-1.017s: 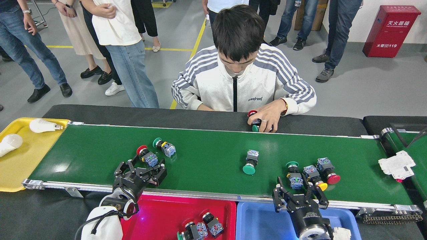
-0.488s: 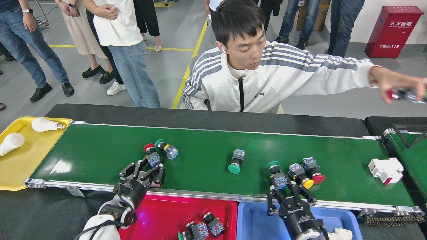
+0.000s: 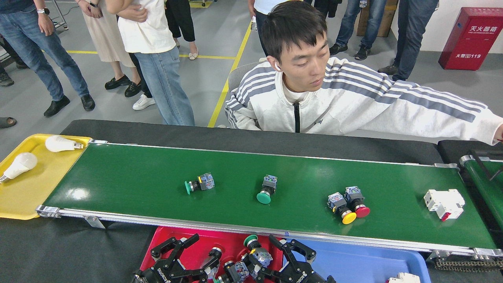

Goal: Pick switch part from conveyor to tray

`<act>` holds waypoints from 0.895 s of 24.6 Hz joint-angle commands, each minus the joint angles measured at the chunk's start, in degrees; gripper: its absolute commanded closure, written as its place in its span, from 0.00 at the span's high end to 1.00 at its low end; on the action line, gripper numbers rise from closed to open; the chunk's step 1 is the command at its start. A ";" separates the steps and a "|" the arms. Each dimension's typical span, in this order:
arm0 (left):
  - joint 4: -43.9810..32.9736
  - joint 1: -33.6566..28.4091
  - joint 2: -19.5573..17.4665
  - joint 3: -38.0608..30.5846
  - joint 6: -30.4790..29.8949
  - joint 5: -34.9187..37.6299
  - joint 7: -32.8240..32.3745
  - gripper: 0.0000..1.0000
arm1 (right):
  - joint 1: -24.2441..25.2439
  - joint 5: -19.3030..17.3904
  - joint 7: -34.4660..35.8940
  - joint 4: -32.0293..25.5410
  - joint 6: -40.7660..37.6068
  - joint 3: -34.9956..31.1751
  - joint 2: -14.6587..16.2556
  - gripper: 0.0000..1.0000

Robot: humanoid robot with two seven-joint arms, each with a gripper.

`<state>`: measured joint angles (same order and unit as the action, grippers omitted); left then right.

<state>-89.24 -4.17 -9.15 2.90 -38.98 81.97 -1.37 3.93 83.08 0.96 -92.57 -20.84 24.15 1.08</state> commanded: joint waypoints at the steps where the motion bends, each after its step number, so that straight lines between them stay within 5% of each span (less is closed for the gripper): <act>1: -0.32 0.30 1.33 -1.84 12.35 -0.15 0.40 1.00 | -0.06 -0.37 0.62 -1.30 -0.17 -0.42 -0.21 1.00; 3: -0.06 0.21 1.86 -4.74 20.96 -0.50 0.49 1.00 | 0.12 -1.25 0.71 -2.09 0.44 -3.50 -0.12 1.00; 7: 2.67 0.21 0.45 -10.98 15.96 -0.76 0.40 1.00 | 9.60 -2.83 1.58 -6.39 4.83 -18.87 -2.66 1.00; 12: 3.46 1.27 0.45 -12.65 14.10 -0.50 0.40 1.00 | 16.99 -2.83 5.89 -6.84 12.57 -28.46 -3.55 1.00; 17: 12.51 8.91 -6.05 -10.55 13.31 -0.06 1.11 1.00 | 13.12 -2.31 4.57 -6.13 14.24 -27.41 -3.28 1.00; 22: 22.27 19.37 -10.62 -3.51 10.68 -0.24 5.68 1.00 | 2.58 0.59 -1.32 -0.60 14.68 -18.97 -3.19 1.00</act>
<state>-68.50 13.42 -18.59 -1.55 -26.79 81.91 2.37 8.13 83.11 1.69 -93.70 -6.38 4.00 -2.32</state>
